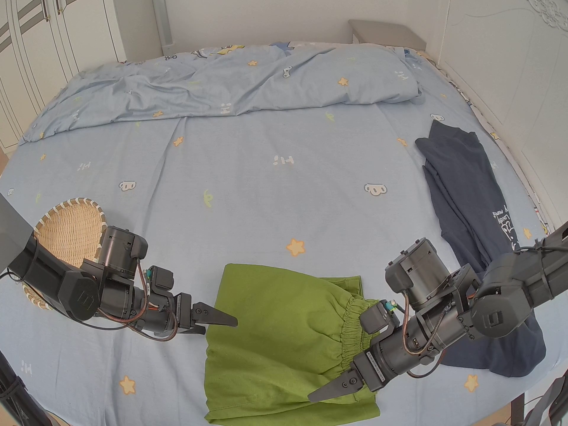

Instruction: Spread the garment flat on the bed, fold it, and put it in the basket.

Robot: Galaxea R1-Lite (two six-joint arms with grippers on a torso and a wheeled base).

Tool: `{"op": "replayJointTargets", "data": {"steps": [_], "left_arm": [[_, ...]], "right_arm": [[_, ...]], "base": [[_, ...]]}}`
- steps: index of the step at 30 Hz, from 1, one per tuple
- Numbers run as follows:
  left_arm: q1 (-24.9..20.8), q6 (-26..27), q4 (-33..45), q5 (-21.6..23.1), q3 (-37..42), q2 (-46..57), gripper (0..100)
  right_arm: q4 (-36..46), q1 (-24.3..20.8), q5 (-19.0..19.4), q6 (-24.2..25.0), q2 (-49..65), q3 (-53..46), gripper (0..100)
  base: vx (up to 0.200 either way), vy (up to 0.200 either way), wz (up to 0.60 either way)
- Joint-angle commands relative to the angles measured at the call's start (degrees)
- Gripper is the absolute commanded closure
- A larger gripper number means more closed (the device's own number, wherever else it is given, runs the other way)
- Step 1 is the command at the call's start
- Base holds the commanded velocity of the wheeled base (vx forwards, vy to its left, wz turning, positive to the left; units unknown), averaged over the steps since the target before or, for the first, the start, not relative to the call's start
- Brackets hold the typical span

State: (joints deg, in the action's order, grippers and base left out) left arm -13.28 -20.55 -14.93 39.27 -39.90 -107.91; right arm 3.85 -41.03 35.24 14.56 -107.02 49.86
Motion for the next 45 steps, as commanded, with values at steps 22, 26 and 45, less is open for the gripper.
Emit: {"op": "replayJointTargets", "data": {"steps": [22, 26, 45], "left_arm": [[-4.3, -0.72, -5.98, 2.83, 0.61, -5.47, 0], [-5.8, -0.8, -8.71, 2.75, 1.49, -6.7, 0], [-10.02, -13.2, -25.41, 2.39, 8.35, -7.31, 100]], "right_arm": [[-6.23, 5.97, 0.7, -3.92, -2.23, -11.63, 0], [-7.81, 5.97, 0.7, -3.92, -2.05, -12.59, 0], [-19.32, 10.54, 6.86, -3.31, 1.46, -18.22, 0]], "base": [[0.0, 0.0, 0.0], [0.0, 0.0, 0.0], [0.0, 0.0, 0.0]]}}
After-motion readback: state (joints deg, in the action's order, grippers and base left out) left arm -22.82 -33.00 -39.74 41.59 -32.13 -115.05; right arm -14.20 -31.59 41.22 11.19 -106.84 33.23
